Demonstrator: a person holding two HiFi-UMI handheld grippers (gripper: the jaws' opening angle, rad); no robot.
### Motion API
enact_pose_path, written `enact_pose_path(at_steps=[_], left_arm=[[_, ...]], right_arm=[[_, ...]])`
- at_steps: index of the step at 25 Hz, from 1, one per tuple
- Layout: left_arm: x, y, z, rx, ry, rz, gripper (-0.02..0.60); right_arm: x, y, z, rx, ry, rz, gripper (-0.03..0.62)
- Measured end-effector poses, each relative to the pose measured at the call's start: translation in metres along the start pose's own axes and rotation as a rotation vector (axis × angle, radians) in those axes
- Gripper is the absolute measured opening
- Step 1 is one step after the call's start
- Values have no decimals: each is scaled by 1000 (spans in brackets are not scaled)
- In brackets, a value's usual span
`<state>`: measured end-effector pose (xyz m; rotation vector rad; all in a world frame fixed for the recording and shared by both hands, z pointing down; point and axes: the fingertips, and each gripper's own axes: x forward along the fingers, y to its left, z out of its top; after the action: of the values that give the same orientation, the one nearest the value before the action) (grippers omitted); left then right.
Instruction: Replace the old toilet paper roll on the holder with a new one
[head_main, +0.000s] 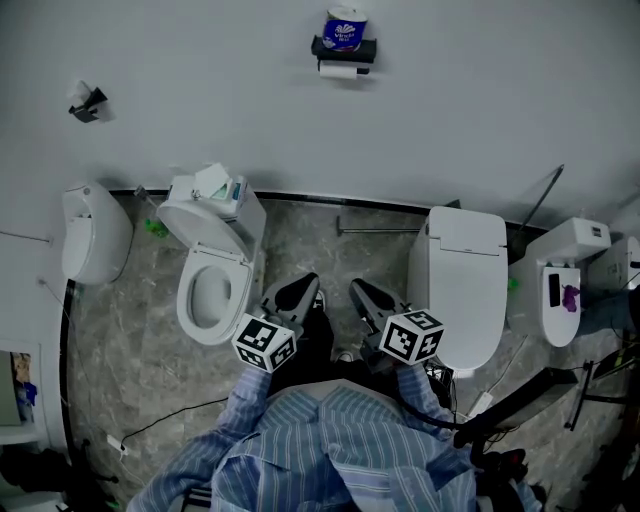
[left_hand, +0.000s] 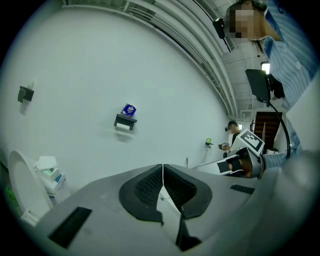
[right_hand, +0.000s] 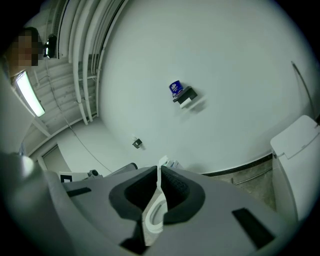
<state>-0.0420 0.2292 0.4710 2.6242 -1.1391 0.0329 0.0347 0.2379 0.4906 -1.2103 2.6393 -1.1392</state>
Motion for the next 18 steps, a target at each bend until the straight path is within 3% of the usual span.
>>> enact_pose_path(at_steps=[9, 18], left_arm=[[51, 82, 44, 1, -31, -44, 6], [91, 158, 72, -29, -27, -81, 6]], right_arm=[[87, -5, 54, -147, 39, -35, 23], [164, -10, 92, -135, 41, -42, 23]])
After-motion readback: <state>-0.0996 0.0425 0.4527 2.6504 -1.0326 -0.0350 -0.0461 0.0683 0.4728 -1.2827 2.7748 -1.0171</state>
